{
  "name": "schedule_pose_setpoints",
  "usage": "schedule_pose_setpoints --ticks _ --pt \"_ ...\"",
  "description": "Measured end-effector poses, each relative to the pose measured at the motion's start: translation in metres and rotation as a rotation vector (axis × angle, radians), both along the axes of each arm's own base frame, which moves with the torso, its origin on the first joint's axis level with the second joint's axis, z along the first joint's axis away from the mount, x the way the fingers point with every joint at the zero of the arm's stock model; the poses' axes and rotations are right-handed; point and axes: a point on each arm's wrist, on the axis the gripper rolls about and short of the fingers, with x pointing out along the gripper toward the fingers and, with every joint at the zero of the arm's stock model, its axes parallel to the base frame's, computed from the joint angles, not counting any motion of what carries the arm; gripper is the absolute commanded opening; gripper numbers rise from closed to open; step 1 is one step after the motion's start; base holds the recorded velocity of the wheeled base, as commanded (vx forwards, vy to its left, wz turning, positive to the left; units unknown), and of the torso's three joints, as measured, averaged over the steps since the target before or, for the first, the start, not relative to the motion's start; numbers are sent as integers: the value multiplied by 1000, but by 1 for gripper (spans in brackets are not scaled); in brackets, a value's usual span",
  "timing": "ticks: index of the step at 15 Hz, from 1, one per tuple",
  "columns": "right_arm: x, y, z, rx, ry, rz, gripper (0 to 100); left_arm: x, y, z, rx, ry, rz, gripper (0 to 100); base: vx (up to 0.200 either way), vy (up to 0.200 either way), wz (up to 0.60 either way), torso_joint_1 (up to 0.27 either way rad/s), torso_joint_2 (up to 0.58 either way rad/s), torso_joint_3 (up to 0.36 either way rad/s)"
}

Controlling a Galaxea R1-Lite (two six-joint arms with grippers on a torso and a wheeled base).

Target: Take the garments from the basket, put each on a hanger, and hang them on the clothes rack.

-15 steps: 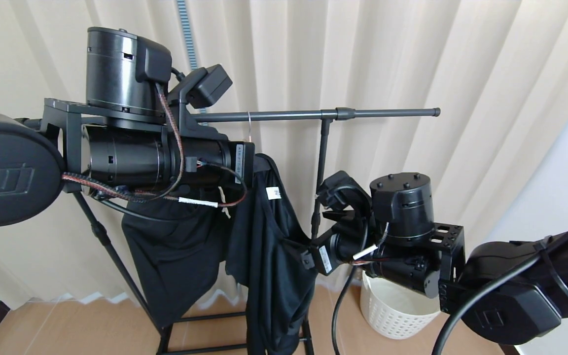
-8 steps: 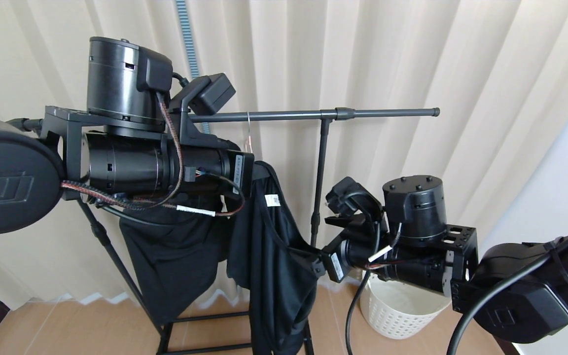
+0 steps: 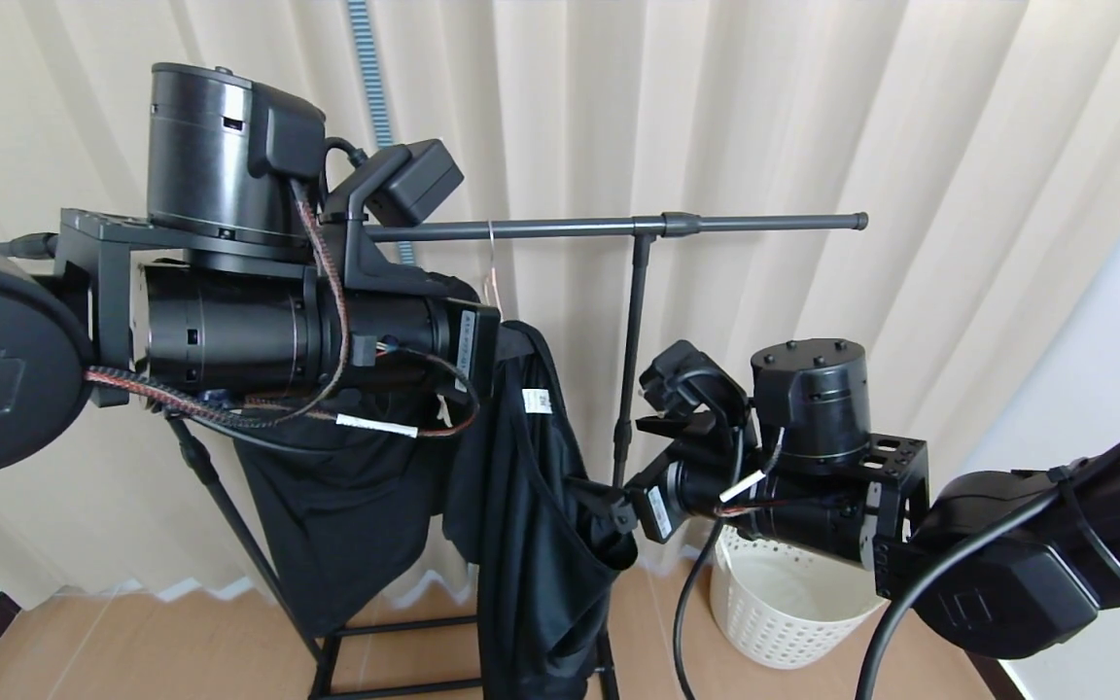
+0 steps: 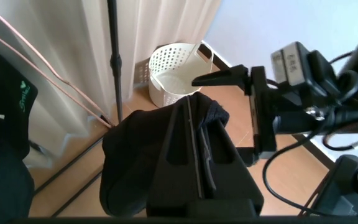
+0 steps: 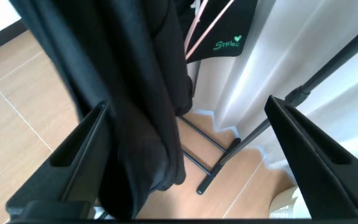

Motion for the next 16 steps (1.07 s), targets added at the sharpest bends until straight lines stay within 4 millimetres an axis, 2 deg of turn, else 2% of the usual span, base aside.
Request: schedule_pose_setpoints --ticks 4,11,12,16 --pt "8 2 0 31 -28 -10 0 -7 3 -3 19 -4 -16 0 0 0 0 0 0 0" --pt "18 -18 2 71 -60 -77 0 -12 7 -16 53 21 -38 0 0 0 0 0 0 0" --pt "19 -22 7 78 -71 -90 0 -10 5 -21 71 26 -40 100 0 0 0 0 0 0" --pt "23 -46 27 94 -132 -198 0 0 0 -40 109 52 -38 100 0 0 0 0 0 0"
